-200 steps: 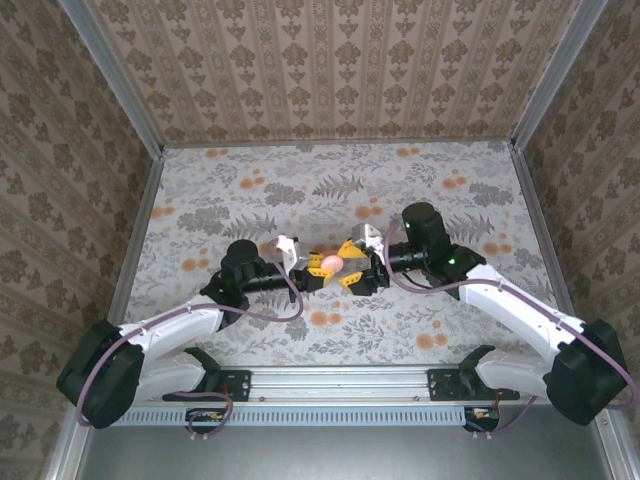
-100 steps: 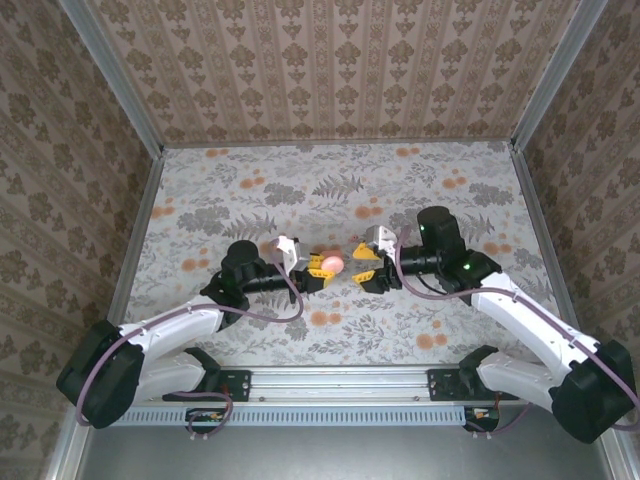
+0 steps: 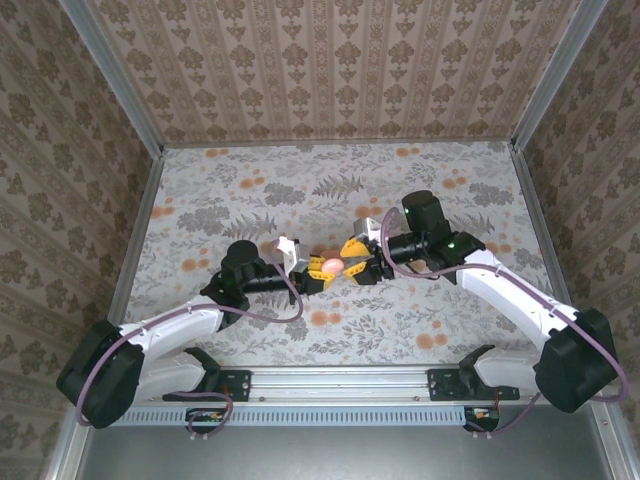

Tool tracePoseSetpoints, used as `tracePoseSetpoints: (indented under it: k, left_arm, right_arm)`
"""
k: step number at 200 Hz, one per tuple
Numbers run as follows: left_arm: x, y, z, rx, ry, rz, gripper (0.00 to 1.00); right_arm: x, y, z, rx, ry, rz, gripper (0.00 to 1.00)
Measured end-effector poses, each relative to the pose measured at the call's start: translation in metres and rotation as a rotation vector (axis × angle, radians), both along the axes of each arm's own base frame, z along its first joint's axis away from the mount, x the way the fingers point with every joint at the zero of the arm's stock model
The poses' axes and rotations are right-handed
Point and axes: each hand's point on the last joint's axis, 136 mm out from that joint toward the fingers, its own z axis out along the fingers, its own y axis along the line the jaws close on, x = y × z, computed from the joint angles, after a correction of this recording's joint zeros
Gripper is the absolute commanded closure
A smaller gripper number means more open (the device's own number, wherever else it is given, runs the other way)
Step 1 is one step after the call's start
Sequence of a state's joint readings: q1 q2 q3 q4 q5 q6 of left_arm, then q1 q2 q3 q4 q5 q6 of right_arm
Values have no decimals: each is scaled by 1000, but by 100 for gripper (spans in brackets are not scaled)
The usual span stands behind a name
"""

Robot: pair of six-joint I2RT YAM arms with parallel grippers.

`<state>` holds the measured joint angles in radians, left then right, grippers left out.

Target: Insert the wireless bluetooth earbuds into the charging case

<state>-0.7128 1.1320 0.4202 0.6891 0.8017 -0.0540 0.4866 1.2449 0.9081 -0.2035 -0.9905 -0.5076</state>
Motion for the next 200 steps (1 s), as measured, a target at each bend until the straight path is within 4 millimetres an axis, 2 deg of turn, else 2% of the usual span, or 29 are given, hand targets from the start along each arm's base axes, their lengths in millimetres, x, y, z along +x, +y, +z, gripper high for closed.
tracePoseSetpoints:
  k: [53,144,200]
  left_arm:
    - [-2,0,0,-1,6,-11,84]
    - [-5,0,0,-2,8,-27,84]
    - [-7,0,1,-1,9,-33,83]
  right_arm:
    - [-7,7,1,20,21,71,57]
    - [-7,13,-3,16,46,109,66]
    - [-6,14,-3,16,34,115,80]
